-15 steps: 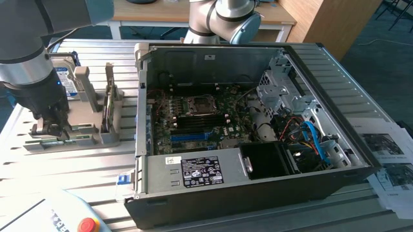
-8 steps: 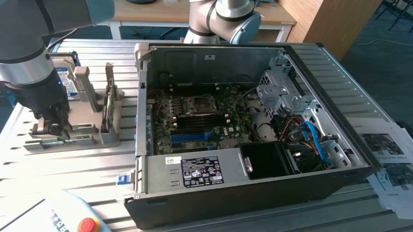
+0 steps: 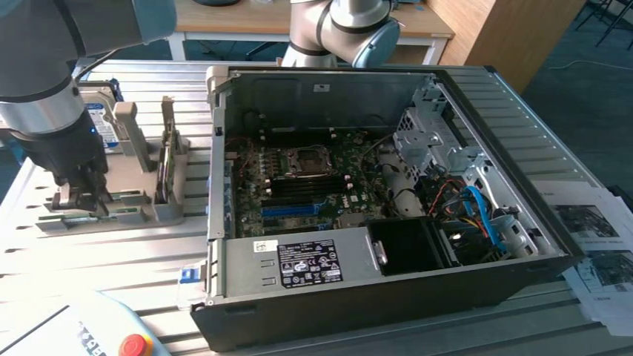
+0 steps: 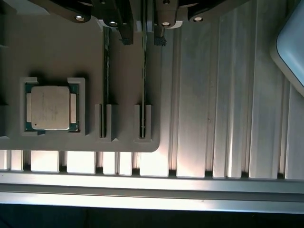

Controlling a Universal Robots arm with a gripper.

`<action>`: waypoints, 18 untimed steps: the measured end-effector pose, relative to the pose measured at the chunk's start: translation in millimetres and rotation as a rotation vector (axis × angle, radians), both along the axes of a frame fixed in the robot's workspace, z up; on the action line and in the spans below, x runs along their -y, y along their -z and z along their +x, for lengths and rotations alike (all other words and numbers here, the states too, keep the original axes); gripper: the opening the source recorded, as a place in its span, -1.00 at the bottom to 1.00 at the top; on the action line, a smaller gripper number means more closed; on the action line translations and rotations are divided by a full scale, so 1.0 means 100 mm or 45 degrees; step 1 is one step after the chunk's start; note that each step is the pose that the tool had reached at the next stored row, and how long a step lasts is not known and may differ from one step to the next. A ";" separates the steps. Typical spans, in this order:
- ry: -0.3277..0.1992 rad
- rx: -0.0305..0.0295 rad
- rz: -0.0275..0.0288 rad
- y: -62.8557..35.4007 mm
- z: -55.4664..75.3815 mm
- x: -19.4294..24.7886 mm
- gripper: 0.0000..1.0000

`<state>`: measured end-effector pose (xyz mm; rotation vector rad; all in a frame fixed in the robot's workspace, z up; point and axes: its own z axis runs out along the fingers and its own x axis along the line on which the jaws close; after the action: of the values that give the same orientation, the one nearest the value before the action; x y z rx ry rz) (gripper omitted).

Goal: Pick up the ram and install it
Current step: 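Pick up the ram and move it above insertion slot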

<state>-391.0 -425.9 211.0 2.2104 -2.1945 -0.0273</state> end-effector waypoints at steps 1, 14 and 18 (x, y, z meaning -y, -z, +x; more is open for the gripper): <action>0.000 0.0000 0.0001 0.011 0.00 0.000 -0.38; -0.001 0.0002 0.0005 0.035 0.01 -0.005 -0.38; -0.001 0.0000 0.0003 0.035 0.01 -0.005 -0.38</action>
<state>-390.3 -425.4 207.5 2.2117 -2.1935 -0.0276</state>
